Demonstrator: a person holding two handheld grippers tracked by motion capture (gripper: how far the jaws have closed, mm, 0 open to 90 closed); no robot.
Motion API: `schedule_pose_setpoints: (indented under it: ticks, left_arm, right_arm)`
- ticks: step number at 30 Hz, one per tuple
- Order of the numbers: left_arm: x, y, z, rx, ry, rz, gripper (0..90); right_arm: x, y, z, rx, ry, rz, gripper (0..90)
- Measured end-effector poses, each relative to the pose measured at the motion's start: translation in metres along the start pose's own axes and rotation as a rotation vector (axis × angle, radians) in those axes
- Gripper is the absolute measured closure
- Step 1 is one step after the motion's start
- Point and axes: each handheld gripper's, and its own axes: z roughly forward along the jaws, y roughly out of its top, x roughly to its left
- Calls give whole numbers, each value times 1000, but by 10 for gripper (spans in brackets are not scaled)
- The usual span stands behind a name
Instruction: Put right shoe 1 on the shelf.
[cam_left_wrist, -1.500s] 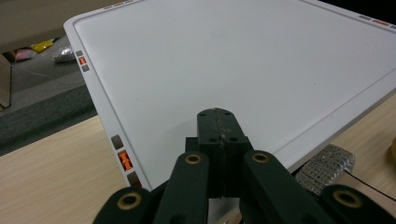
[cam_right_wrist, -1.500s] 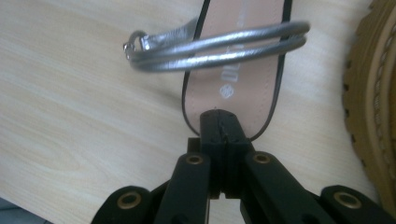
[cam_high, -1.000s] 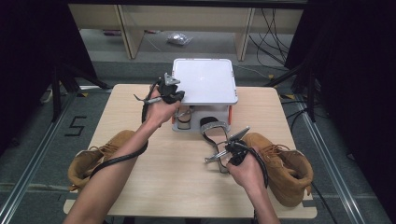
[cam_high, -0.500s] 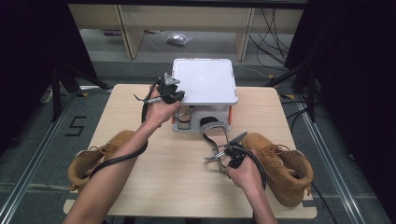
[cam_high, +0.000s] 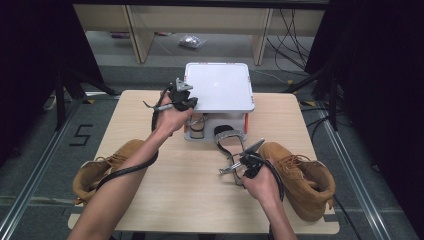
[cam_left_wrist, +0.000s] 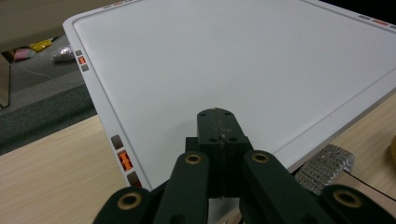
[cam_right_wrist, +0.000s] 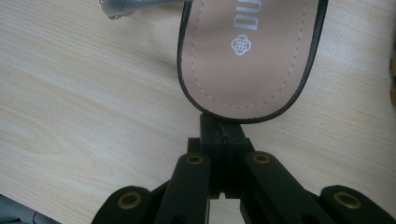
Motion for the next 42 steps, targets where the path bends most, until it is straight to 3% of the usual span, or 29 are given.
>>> schedule_pose_setpoints:
  ticks: [5,7,8,11,17,20,24,25,26,28,30,31,32,33,34,35,38,40,42]
  left_arm:
    - [0,0,0,0,1,4,896]
    - [0,0,0,2,2,3,896]
    - [0,0,0,2,1,2,896]
    - [0,0,0,2,2,2,896]
    - [0,0,0,1,1,-1,896]
    - [1,1,0,9,-2,8,896]
    - [0,0,0,7,1,5,896]
    - [0,0,0,2,0,0,896]
    - [0,0,0,2,0,0,896]
    - [0,1,0,8,0,6,896]
    - [1,1,-1,14,-3,14,896]
    - [0,0,0,1,0,-1,896]
    - [0,0,0,1,1,-1,897]
    - [0,0,0,2,1,0,896]
    - [0,0,0,0,-1,-1,897]
    - [0,0,0,0,-1,-2,896]
    - [1,1,-1,15,-2,13,897]
    - [1,1,-1,15,-3,13,896]
    - [1,1,-1,14,-4,14,896]
  right_arm:
    - [1,1,0,9,-3,0,900]
    - [-3,1,2,-28,4,-36,900]
    - [-2,1,0,-3,12,-13,900]
    - [-1,1,0,0,7,-2,900]
    - [1,1,1,-22,22,8,900]
    - [1,2,0,-1,37,-2,900]
    - [2,3,3,-36,30,-2,900]
    - [3,4,4,-49,47,-19,900]
    - [5,4,4,-36,55,2,900]
    - [5,5,3,-30,64,-5,900]
    - [3,7,6,-61,83,-37,900]
    - [5,8,4,-37,93,4,900]
    - [4,9,6,-58,88,-15,900]
    - [4,10,6,-52,88,-2,900]
    - [3,11,7,-71,97,-38,900]
    - [6,11,6,-58,95,7,900]
    - [4,14,8,-84,99,-16,900]
    - [7,16,7,-69,105,22,900]
    - [8,17,8,-83,107,24,900]
